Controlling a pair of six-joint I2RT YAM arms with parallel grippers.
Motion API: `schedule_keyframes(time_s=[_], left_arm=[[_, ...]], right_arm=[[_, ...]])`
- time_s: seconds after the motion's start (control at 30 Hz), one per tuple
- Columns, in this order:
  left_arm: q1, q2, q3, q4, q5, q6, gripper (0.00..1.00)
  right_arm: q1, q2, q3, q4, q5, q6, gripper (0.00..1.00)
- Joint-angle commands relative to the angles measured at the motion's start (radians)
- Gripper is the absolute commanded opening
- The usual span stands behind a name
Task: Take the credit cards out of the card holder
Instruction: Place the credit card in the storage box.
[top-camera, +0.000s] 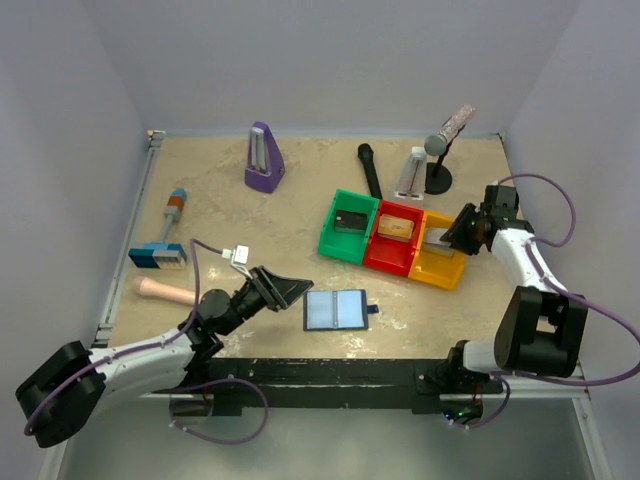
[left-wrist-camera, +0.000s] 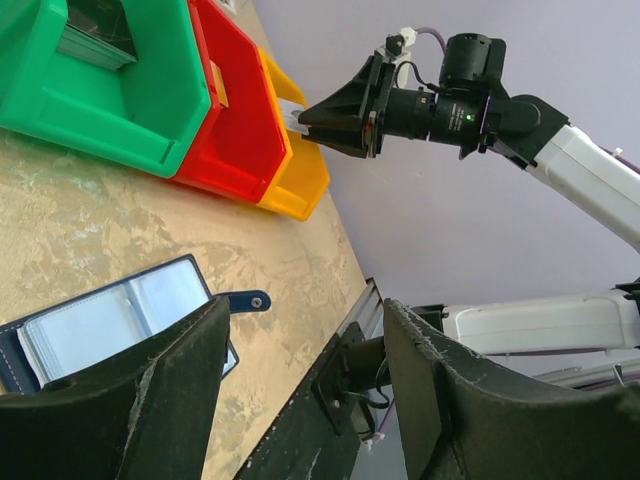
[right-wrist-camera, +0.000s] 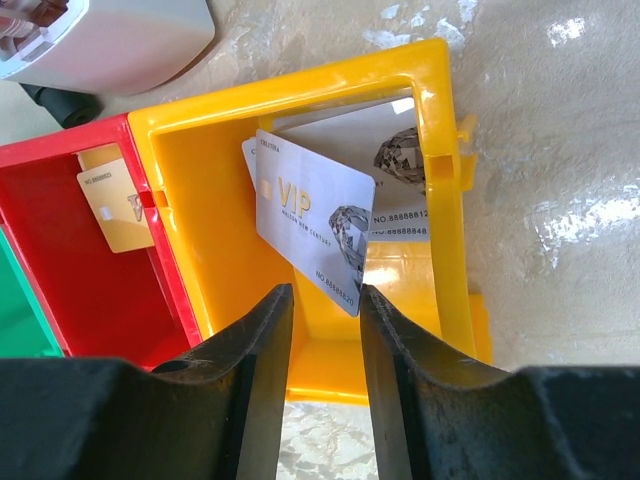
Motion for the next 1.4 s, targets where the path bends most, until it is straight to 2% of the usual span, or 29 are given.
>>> schedule_keyframes(time_s=[0.0, 0.77, 0.9, 1.07, 1.13, 1.37], left_arm=[[0.004, 0.007, -0.014, 0.053, 0.022, 0.015, 0.67], [0.004, 0.051, -0.005, 0.079, 0.042, 0.004, 0.67], [0.004, 0.071, 0.008, 0.087, 0.048, 0.001, 0.67], [0.003, 0.117, 0.008, 0.133, 0.07, -0.016, 0.66], [0.003, 0.129, 0.008, 0.139, 0.073, -0.024, 0.66], [0.004, 0.139, 0.029, 0.127, 0.081, -0.031, 0.65]], right_arm=[[-0.007, 0.002, 0.035, -0.011, 0.029, 0.007, 0.38], [0.001, -0.018, 0.069, -0.041, 0.081, -0.015, 0.45], [0.058, -0.047, 0.042, -0.04, 0.136, -0.024, 0.37], [0.133, 0.008, 0.063, -0.112, 0.23, -0.039, 0.06], [0.145, 0.02, 0.072, -0.136, 0.248, -0.038, 0.0], [0.158, 0.113, 0.109, -0.247, 0.259, 0.01, 0.0]])
